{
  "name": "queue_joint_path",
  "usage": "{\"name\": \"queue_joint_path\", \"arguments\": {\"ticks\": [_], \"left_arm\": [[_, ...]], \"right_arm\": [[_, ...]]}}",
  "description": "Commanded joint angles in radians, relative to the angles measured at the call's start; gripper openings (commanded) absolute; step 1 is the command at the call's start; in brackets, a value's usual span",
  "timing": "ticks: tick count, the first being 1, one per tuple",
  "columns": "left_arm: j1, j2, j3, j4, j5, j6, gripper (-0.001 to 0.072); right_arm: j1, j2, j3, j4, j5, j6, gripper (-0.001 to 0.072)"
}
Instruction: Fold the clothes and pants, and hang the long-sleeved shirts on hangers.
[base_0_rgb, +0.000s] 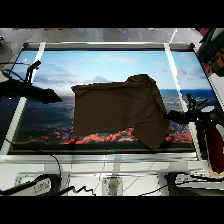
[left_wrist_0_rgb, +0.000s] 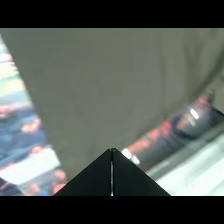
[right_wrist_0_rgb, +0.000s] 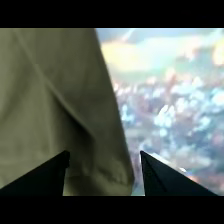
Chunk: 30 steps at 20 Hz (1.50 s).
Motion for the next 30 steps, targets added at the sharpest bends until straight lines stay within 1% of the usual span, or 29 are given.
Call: {"name": "queue_joint_path", "arguments": {"ticks": [1,2,3,4,7,8,9,10,11,12,13,14,15,18,22,23,24,27,28,29,30], "left_arm": [[0.003,0.17,-0.219,0.054,0.227,0.007,0.001],[0.002,0.193,-0.273,0.054,0.252,0.007,0.001],[0.002,0.198,-0.308,0.052,0.252,0.007,0.001],[0.002,0.192,-0.334,0.049,0.252,0.007,0.001],[0.002,0.149,-0.391,0.054,0.252,0.007,0.001],[0.002,0.126,-0.403,0.063,0.252,0.007,0.005],[0.003,0.098,-0.411,0.071,0.256,0.006,0.0276],[0.003,0.062,-0.412,0.085,0.261,0.004,0.0537],[0.003,0.024,-0.412,0.088,0.268,0.004,0.0567],[0.003,-0.021,-0.412,0.088,0.268,0.005,0.0565],[0.003,-0.063,-0.412,0.087,0.267,0.007,0.0485],[0.003,-0.106,-0.412,0.087,0.266,0.007,0.0296],[0.003,-0.146,-0.412,0.087,0.266,0.007,0.0216],[0.003,-0.245,-0.412,0.07,0.263,0.007,0.0223],[0.002,-0.311,-0.412,0.007,0.238,0.008,0.0231],[0.002,-0.316,-0.412,0.008,0.228,0.007,0.03],[0.002,-0.319,-0.412,0.007,0.216,0.007,0.0314],[-0.002,-0.32,-0.412,0.008,0.162,0.008,0.0311],[-0.006,-0.32,-0.412,0.009,0.158,0.008,0.0266],[-0.01,-0.32,-0.412,0.007,0.16,0.019,0.0181],[-0.017,-0.32,-0.412,0.008,0.161,0.043,0.0147]], "right_arm": [[0.016,-0.002,-0.001,-0.019,-0.033,0.039,0.0433],[0.02,-0.003,-0.001,-0.002,-0.012,0.038,0.0411],[0.028,-0.004,-0.001,-0.001,0.003,0.039,0.0306],[0.036,-0.004,-0.001,-0.002,0.016,0.038,0.0234],[0.051,-0.004,-0.001,0.0,0.01,0.038,0.0219],[0.051,-0.004,-0.001,-0.002,0.006,0.038,0.014],[0.051,-0.004,-0.001,-0.002,0.006,0.038,0.0051],[0.051,-0.004,-0.001,-0.002,0.006,0.038,0.0016],[0.051,-0.004,-0.001,-0.002,0.006,0.038,0.0016],[0.051,-0.004,-0.001,-0.002,0.007,0.038,0.0016],[0.051,-0.004,-0.001,-0.002,0.01,0.038,0.0016],[0.051,-0.004,-0.001,-0.001,0.013,0.038,0.0016],[0.051,-0.004,-0.001,-0.001,0.014,0.038,0.0016],[0.051,-0.004,-0.001,-0.001,0.014,0.038,0.0016],[0.051,-0.004,-0.001,-0.001,0.013,0.038,0.0016],[0.051,-0.004,-0.001,-0.001,0.013,0.038,0.0016],[0.051,-0.004,-0.001,-0.001,0.014,0.038,0.0016],[0.051,-0.003,-0.001,0.003,0.014,0.038,0.0016],[0.051,0.0,-0.001,0.011,0.014,0.038,0.0016],[0.051,0.003,0.001,0.024,0.014,0.038,0.0016],[0.051,0.007,0.002,0.043,0.014,0.038,0.0016]]}}
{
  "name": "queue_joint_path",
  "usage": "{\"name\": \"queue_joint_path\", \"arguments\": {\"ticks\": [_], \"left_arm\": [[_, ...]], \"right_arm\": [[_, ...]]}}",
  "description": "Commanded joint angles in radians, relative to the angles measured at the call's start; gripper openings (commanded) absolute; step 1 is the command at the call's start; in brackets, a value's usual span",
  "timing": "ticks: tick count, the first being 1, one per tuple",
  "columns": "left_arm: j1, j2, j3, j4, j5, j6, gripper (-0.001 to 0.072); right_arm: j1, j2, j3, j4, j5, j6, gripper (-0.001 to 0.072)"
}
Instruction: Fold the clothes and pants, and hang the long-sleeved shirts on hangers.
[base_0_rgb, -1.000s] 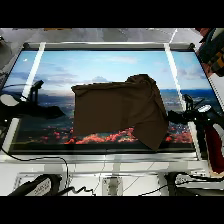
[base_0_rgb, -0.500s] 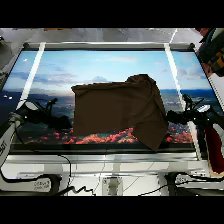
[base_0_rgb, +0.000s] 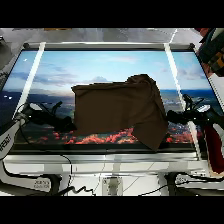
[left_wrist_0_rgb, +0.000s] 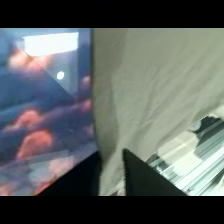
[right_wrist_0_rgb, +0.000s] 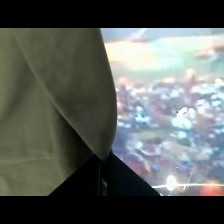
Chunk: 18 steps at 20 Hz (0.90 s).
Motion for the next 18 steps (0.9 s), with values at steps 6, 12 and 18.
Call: {"name": "queue_joint_path", "arguments": {"ticks": [6,12,18], "left_arm": [[-0.048,-0.004,0.042,-0.093,-0.035,0.098,0.0009],[-0.048,0.059,0.418,-0.114,-0.089,0.098,0.0007],[-0.048,0.291,0.728,-0.064,-0.035,0.099,0.0008]], "right_arm": [[0.001,0.069,0.052,0.08,0.006,0.0,0.0015],[0.001,0.253,0.247,0.093,0.048,0.0,0.0014],[0.001,0.491,0.414,0.092,0.055,0.0,0.0014]]}}
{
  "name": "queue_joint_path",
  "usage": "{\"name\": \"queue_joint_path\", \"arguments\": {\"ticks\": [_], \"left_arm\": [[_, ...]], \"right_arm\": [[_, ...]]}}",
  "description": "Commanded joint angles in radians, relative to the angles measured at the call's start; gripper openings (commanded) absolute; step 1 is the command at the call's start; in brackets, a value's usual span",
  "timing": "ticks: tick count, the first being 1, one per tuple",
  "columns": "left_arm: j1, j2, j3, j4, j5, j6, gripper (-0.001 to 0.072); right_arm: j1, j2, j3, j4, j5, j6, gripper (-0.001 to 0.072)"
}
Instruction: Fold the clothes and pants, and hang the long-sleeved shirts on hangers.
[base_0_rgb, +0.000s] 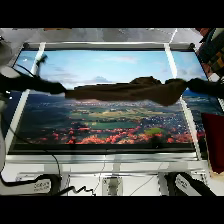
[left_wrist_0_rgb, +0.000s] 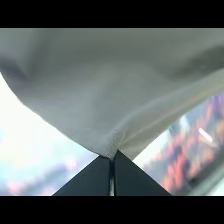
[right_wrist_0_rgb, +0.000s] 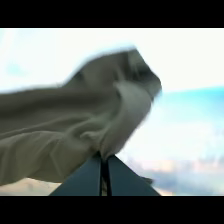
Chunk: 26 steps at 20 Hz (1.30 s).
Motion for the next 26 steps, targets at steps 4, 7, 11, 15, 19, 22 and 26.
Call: {"name": "queue_joint_path", "arguments": {"ticks": [4,7,11,15,19,22,26], "left_arm": [[0.0,0.326,0.134,0.176,0.14,0.002,0.0008],[0.0,0.461,0.134,0.248,0.174,0.001,0.0009],[0.0,0.573,0.134,0.256,0.196,0.002,0.001],[0.0,0.601,0.134,0.283,0.23,0.001,0.0009],[0.0,0.518,0.132,0.334,0.407,-0.033,0.0009],[-0.014,0.362,0.125,0.331,0.325,-0.037,0.0009],[-0.052,0.103,0.104,0.331,0.301,-0.036,0.0009]], "right_arm": [[0.001,0.269,0.142,0.0,0.0,0.0,0.0014],[0.001,0.38,0.168,0.005,0.0,0.0,0.0014],[0.001,0.492,0.17,0.007,-0.008,0.0,0.0015],[0.001,0.515,0.17,0.023,-0.057,0.0,0.0014],[0.001,0.375,0.17,0.083,-0.129,0.002,0.0012],[0.002,0.17,0.17,0.14,0.029,0.009,0.0012],[0.084,-0.161,0.17,0.149,0.1,0.008,0.0014]]}}
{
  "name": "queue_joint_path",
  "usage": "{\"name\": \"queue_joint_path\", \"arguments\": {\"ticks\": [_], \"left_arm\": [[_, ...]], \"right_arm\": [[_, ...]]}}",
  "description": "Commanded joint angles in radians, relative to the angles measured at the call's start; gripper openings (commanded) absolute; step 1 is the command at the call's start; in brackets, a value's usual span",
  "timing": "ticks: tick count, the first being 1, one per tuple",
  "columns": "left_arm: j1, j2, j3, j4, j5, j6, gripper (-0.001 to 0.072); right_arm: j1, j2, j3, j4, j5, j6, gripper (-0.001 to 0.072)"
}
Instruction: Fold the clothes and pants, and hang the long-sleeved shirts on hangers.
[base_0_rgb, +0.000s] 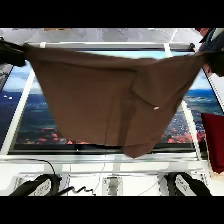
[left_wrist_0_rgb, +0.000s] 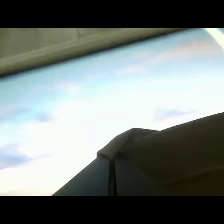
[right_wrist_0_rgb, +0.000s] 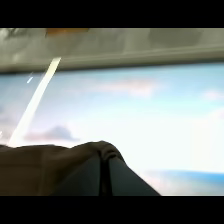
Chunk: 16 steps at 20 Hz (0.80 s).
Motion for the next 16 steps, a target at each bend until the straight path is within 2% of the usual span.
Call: {"name": "queue_joint_path", "arguments": {"ticks": [1,6,8,12,16], "left_arm": [[-0.029,-0.225,-0.01,0.001,0.018,-0.005,0.0009],[-0.052,-0.428,-0.01,0.001,0.244,-0.005,0.0009],[-0.052,-0.47,-0.01,0.001,0.272,-0.005,0.0009],[-0.053,-0.573,-0.01,0.001,0.264,-0.005,0.0009],[-0.056,-0.661,-0.01,0.001,0.23,-0.006,0.001]], "right_arm": [[0.072,-0.272,0.001,0.025,0.03,0.0,0.0014],[0.173,-0.517,0.001,0.021,-0.289,0.0,0.0014],[0.18,-0.56,0.001,-0.006,-0.374,0.0,0.0014],[0.18,-0.61,-0.001,-0.177,-0.344,0.0,0.0013],[0.18,-0.651,-0.047,-0.232,-0.283,0.0,0.0014]]}}
